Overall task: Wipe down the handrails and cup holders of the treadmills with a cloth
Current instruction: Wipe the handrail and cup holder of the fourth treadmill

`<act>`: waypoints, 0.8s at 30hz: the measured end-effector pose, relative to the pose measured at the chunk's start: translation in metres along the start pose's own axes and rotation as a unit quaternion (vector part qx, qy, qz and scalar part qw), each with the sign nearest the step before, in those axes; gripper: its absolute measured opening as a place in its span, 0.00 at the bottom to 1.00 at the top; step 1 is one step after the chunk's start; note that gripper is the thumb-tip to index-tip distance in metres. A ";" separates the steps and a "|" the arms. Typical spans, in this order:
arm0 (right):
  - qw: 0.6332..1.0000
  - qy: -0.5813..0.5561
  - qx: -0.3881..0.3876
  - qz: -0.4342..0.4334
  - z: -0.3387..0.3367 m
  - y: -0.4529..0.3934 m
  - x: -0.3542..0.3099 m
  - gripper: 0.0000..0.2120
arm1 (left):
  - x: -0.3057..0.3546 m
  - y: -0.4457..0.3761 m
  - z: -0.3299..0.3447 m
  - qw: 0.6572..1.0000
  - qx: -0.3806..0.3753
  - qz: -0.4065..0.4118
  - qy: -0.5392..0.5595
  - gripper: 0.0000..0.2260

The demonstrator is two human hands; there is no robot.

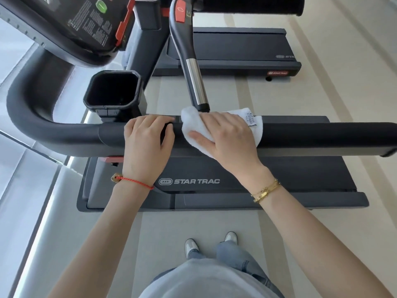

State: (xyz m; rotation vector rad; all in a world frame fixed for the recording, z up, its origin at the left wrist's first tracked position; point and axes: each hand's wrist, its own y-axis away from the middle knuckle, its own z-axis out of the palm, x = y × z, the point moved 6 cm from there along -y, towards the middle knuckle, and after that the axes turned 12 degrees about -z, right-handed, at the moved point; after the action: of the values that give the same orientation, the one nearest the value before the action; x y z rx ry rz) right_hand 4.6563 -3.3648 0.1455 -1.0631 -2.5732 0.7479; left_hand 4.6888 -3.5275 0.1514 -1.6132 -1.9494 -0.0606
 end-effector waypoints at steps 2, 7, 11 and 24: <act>1.000 0.017 0.014 0.017 -0.005 0.011 0.015 0.22 | 0.015 0.001 0.007 1.000 -0.012 0.013 0.013 0.10; 0.995 0.057 0.033 0.081 -0.028 0.042 0.066 0.21 | 0.061 0.006 0.029 0.998 -0.046 0.035 0.039 0.10; 0.994 0.058 0.033 0.087 -0.040 0.060 0.094 0.23 | 0.100 0.011 0.049 0.996 -0.056 0.048 0.055 0.09; 0.986 0.103 0.071 0.108 -0.095 0.159 0.220 0.20 | 0.237 0.031 0.120 0.992 -0.082 0.075 0.058 0.09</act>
State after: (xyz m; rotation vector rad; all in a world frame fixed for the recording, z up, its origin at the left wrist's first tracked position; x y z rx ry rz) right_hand 4.6341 -3.0779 0.1467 -1.3116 -2.2223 0.8105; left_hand 4.6487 -3.2636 0.1540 -1.8149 -1.7680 -0.2547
